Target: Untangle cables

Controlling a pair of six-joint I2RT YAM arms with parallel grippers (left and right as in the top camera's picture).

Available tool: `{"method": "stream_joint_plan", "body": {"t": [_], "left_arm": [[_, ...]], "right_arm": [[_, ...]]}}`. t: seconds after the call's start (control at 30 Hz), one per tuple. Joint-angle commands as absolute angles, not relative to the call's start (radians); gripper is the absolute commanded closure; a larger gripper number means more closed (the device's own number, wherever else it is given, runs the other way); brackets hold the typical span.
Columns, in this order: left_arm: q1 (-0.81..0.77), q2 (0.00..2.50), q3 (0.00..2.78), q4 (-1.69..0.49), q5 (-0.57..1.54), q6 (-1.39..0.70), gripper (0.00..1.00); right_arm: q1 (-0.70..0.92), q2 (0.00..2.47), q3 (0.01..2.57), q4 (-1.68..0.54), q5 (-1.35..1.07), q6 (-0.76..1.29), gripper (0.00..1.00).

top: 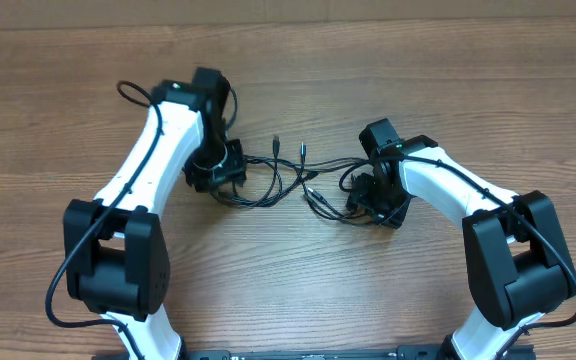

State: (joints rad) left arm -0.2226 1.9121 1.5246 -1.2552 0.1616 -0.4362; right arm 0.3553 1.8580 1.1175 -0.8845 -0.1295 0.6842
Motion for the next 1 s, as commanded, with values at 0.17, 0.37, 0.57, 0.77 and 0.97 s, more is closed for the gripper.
{"method": "stream_joint_plan", "body": {"t": [0.17,0.37,0.57,0.77,0.97], "left_arm": [[-0.235,1.909,1.318,-1.103,0.164,-0.685,0.46],[-0.236,1.909,1.192,-0.902,0.165,-0.872,0.46],[-0.236,1.909,1.149,-0.817,0.164,-0.914,0.6],[-0.236,1.909,1.137,-0.814,0.128,-0.913,0.64],[-0.236,1.909,1.134,-0.814,0.13,-0.909,0.96]], "right_arm": [[0.358,1.863,1.11,-0.85,-0.117,0.678,0.36],[0.358,1.863,1.11,-0.85,-0.117,0.678,0.35],[0.358,1.863,1.11,-0.85,-0.117,0.678,0.35],[0.358,1.863,1.11,-0.846,-0.117,0.679,0.35],[0.358,1.863,1.11,-0.842,-0.117,0.679,0.42]]}}
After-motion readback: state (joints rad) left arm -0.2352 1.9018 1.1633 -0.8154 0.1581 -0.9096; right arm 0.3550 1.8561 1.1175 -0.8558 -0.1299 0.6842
